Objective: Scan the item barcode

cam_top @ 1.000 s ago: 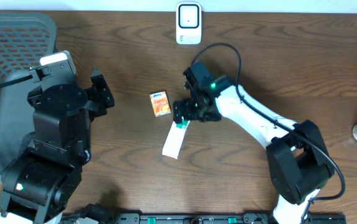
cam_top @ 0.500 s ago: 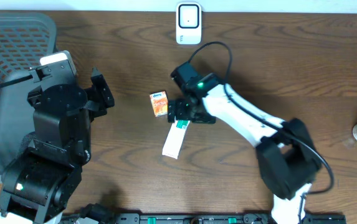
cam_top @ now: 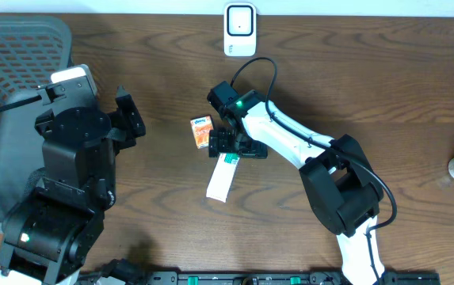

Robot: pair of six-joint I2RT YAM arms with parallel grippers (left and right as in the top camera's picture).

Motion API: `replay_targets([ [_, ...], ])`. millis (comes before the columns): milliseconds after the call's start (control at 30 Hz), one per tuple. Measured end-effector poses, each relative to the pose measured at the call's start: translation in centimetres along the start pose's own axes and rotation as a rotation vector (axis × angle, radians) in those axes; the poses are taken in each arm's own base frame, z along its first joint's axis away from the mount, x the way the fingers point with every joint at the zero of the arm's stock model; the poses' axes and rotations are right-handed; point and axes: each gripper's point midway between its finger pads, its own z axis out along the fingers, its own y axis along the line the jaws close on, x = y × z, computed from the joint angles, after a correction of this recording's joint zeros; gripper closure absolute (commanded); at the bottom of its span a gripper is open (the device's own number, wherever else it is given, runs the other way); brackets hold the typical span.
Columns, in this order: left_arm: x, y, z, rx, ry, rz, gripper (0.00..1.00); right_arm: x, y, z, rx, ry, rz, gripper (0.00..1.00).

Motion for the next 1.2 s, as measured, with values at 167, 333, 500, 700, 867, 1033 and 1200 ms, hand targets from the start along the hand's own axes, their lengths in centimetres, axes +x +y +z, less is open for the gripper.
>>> replay_targets([
  [167,0.0,0.0,0.0,0.0,0.0,0.0,0.11,1.1,0.2,0.8,0.025,0.03,-0.017,0.09],
  [333,0.0,0.0,0.0,0.0,0.0,0.0,0.11,1.6,0.9,1.2,0.047,0.035,-0.025,0.19],
  [500,0.0,0.0,0.0,0.0,0.0,0.0,0.11,1.6,1.1,1.3,0.048,0.03,-0.013,0.5],
  [700,0.0,0.0,0.0,0.0,0.0,0.0,0.11,1.6,1.0,1.3,0.053,0.037,0.004,0.61],
  [867,0.0,0.0,0.0,0.0,0.0,0.0,0.11,2.4,0.5,1.2,0.071,0.073,0.002,0.65],
  [1033,0.0,0.0,0.0,0.0,0.0,0.0,0.11,3.5,-0.2,1.3,0.101,0.122,-0.012,0.14],
  [1200,0.0,0.0,0.0,0.0,0.0,0.0,0.11,4.1,-0.8,1.2,0.12,0.149,-0.047,0.07],
])
